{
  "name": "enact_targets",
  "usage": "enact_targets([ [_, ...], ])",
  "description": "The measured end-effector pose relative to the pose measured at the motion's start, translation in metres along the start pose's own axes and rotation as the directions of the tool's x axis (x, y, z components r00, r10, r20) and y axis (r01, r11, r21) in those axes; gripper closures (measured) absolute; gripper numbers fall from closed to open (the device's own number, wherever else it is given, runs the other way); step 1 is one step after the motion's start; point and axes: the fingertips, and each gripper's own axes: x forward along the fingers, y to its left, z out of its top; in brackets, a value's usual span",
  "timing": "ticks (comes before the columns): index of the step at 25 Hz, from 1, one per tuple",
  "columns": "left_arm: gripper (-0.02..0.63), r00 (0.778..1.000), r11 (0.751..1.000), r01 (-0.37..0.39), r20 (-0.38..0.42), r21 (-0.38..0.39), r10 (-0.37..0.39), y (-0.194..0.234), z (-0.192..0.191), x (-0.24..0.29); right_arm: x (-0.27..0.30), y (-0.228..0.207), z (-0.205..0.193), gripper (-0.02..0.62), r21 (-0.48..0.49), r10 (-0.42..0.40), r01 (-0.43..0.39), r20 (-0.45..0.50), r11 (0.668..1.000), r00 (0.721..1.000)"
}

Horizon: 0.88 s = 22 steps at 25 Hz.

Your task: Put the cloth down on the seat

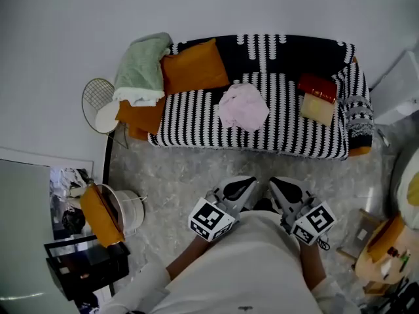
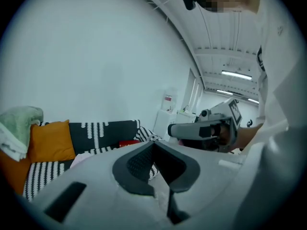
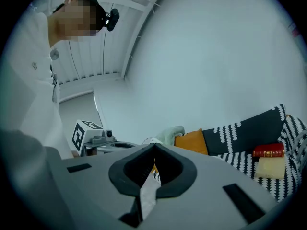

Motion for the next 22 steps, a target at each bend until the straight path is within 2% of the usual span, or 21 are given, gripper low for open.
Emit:
enact_targets([
  [10, 0.597, 0.998, 0.999, 0.031, 0.058, -0.028, -0.029, 0.0, 0.01, -0.011, 0.004, 0.015, 0.001, 0.586, -0.045, -0.018, 0.017, -0.013, 0.999, 1.0],
  [22, 0.597, 0.996, 0.999, 0.038, 0.081, -0.021, -0.036, -0.003, 0.016, -0.006, -0.005, 0.012, -0.004, 0.586, -0.056, -0.027, 0.025, -0.035, 0.998, 0.999],
])
